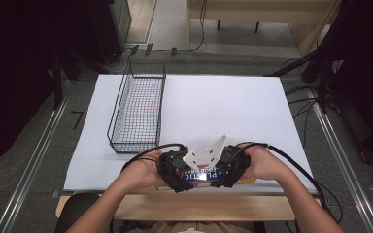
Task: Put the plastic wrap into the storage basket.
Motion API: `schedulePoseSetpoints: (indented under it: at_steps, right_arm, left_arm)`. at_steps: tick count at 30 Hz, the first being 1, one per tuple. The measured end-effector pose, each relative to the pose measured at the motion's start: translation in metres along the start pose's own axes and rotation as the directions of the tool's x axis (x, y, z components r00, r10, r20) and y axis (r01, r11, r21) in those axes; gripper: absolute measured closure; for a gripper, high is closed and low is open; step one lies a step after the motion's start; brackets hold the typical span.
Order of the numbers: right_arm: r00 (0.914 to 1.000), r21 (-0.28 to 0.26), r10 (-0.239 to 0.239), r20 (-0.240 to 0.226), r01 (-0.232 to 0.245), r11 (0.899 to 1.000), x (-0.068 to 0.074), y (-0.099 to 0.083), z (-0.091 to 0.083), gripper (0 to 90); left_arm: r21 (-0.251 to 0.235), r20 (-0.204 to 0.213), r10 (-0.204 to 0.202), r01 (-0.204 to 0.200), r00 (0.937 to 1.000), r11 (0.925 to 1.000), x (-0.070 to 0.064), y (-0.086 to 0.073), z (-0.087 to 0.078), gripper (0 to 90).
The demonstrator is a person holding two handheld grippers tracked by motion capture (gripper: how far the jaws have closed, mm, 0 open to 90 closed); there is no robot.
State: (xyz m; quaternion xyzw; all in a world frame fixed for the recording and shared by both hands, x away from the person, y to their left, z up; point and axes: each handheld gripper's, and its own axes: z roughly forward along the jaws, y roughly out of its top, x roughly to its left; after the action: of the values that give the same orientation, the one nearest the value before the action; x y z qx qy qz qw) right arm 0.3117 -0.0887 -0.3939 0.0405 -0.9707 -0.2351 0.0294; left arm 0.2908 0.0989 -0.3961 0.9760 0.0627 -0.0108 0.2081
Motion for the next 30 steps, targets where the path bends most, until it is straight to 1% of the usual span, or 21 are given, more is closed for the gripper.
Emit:
schedulePoseSetpoints:
  at_steps: [1,3,7,9,10,11,12,14,16,19,21,23,24,26,27,28,30]
  right_arm:
    - [0.9999,-0.006,0.007,-0.010,-0.007,1.000,0.000,-0.001,0.001,39.7]
    - [0.9995,-0.011,0.014,-0.029,-0.015,1.000,-0.001,-0.001,0.003,39.5]
    - [0.9991,-0.024,0.017,-0.039,-0.018,1.000,-0.001,0.000,0.002,39.0]
    - [0.9993,-0.036,0.013,-0.034,-0.014,0.999,-0.002,-0.001,0.001,37.9]
    - [0.9993,-0.053,0.016,-0.033,-0.018,0.998,-0.001,-0.001,0.000,36.9]
    - [0.9990,-0.080,0.022,-0.039,-0.025,0.996,-0.001,-0.002,-0.002,35.2]
    - [0.9981,-0.094,0.035,-0.051,-0.039,0.995,-0.002,-0.003,-0.003,32.5]
    - [0.9960,-0.114,0.060,-0.066,-0.067,0.991,-0.006,-0.005,-0.006,31.8]
    - [0.9957,-0.137,0.071,-0.059,-0.079,0.987,-0.007,-0.009,-0.009,29.1]
    - [0.9954,-0.147,0.087,-0.042,-0.092,0.985,-0.008,-0.014,-0.014,27.3]
    - [0.9959,-0.161,0.089,-0.018,-0.091,0.983,-0.008,-0.017,-0.017,27.0]
    - [0.9967,-0.168,0.081,0.012,-0.078,0.983,-0.006,-0.020,-0.020,25.8]
    - [0.9967,-0.168,0.071,0.038,-0.064,0.984,-0.005,-0.022,-0.022,25.1]
    - [0.9959,-0.170,0.080,0.043,-0.072,0.983,-0.004,-0.026,-0.026,24.5]
    - [0.9945,-0.176,0.091,0.052,-0.080,0.981,-0.004,-0.028,-0.029,24.5]
    - [0.9940,-0.187,0.094,0.055,-0.083,0.979,-0.005,-0.030,-0.031,24.5]
    - [0.9924,-0.199,0.108,0.059,-0.094,0.976,-0.006,-0.034,-0.035,24.3]
  left_arm:
    - [0.010,0.016,-0.004,0.004,0.9999,0.9999,0.001,0.000,0.000,40.3]
    - [0.010,0.029,-0.014,0.013,0.9995,0.9999,0.000,-0.001,-0.001,40.3]
    - [0.008,0.025,-0.019,0.019,0.9995,0.9998,0.000,-0.001,-0.004,40.3]
    - [0.013,0.028,-0.026,0.026,0.9993,0.9996,-0.001,-0.001,-0.005,40.4]
    - [0.011,0.035,-0.036,0.035,0.9987,0.9993,-0.001,-0.002,-0.004,40.4]
    - [0.014,0.037,-0.037,0.036,0.9986,0.9992,0.000,-0.002,-0.005,40.4]
    - [0.011,0.033,-0.044,0.044,0.9985,0.9990,0.000,-0.003,-0.006,40.4]
    - [0.015,0.032,-0.049,0.049,0.9983,0.9987,0.002,-0.005,-0.008,40.4]
    - [0.014,0.021,-0.059,0.059,0.9980,0.9982,0.003,-0.007,-0.009,40.4]
    - [0.008,0.017,-0.072,0.072,0.9973,0.9974,0.005,-0.010,-0.011,40.3]
    - [0.011,0.017,-0.074,0.074,0.9971,0.9972,0.006,-0.011,-0.012,40.3]
    - [0.018,0.008,-0.080,0.080,0.9968,0.9966,0.006,-0.012,-0.012,40.3]
    - [0.020,0.002,-0.082,0.082,0.9966,0.9964,0.006,-0.013,-0.011,40.2]
    - [0.027,-0.003,-0.090,0.090,0.9959,0.9955,0.007,-0.015,-0.011,40.2]
    - [0.026,-0.001,-0.090,0.090,0.9960,0.9956,0.008,-0.016,-0.011,40.2]
    - [0.025,0.001,-0.101,0.101,0.9949,0.9946,0.008,-0.016,-0.012,40.2]
    - [0.023,0.001,-0.103,0.103,0.9947,0.9944,0.009,-0.017,-0.012,40.2]
